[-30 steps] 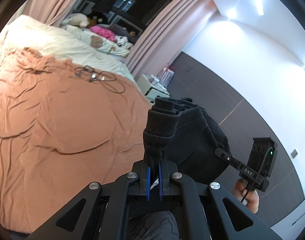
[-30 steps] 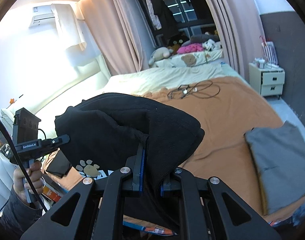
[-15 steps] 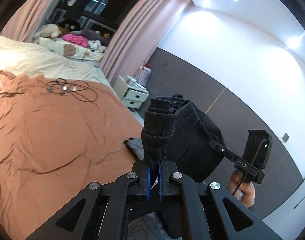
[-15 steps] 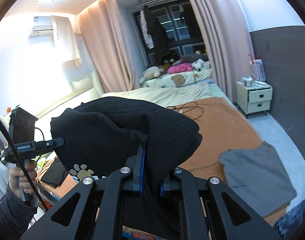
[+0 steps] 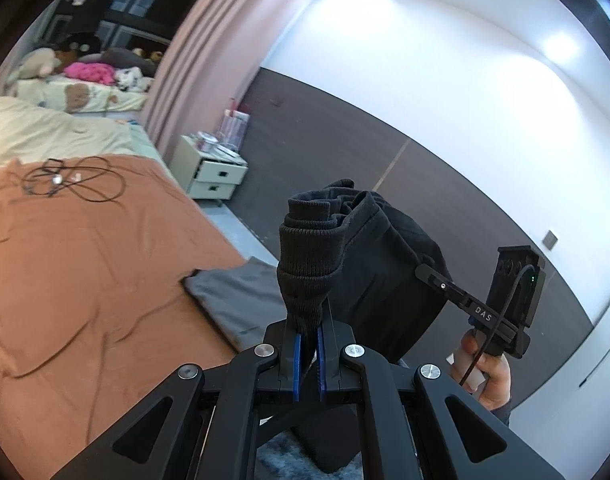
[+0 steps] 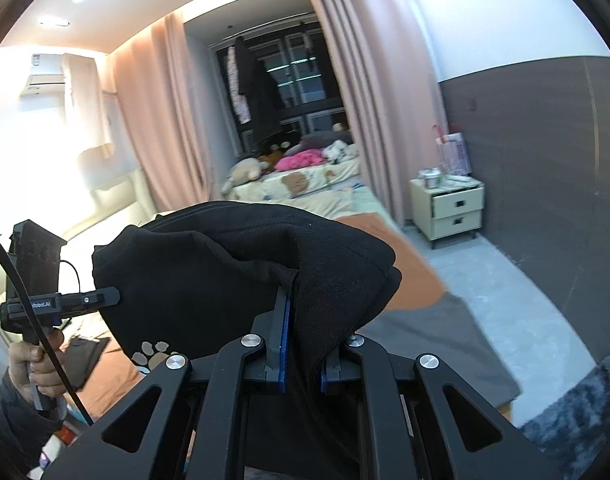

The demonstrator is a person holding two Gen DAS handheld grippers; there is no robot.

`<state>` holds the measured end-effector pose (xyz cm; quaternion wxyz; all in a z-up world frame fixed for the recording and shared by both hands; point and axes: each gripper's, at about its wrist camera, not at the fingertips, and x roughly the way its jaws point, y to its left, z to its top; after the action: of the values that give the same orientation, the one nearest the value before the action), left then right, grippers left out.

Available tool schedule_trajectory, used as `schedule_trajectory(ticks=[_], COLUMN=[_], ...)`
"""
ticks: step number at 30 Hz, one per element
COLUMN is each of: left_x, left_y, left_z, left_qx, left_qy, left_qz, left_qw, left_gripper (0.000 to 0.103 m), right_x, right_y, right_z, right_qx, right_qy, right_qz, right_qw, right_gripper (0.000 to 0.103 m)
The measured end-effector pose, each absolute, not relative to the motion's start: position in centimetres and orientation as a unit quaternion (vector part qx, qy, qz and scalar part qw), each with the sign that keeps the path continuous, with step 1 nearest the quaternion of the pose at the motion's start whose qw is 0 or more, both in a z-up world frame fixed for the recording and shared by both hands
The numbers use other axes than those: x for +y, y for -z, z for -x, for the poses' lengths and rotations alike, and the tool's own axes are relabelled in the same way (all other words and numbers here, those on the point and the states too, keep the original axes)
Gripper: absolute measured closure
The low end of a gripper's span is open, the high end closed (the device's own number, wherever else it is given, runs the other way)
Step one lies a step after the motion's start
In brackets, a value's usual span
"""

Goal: Fold small clothes
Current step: 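Carry the held sweatshirt up and away from the bed with both tools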

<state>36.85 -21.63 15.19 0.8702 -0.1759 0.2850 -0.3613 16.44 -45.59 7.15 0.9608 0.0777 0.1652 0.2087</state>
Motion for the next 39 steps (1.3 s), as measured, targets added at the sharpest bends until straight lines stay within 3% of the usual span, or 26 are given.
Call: schedule_trajectory(ticks=[21, 39], left_x=[-34.5, -35.5], left_y=[-13.8, -7.7], left_z=[-41.7, -53.4], left_qx=[0.311, 0.374], left_qy=[0.46, 0.41], left_qz=[0.152, 0.171], left_qw=[0.817, 0.814], left_gripper=[0.097, 0.097], right_x=[-42.9, -31.2], right_y=[-8.6, -4.6], right_z=[-13.2, -21.6], right_qx=[0.155, 0.211], right_qy=[-0.085, -0.069], right_qz=[-0.092, -0.117], right_qw=[0.98, 0.968], right_gripper=[0.096, 0.096])
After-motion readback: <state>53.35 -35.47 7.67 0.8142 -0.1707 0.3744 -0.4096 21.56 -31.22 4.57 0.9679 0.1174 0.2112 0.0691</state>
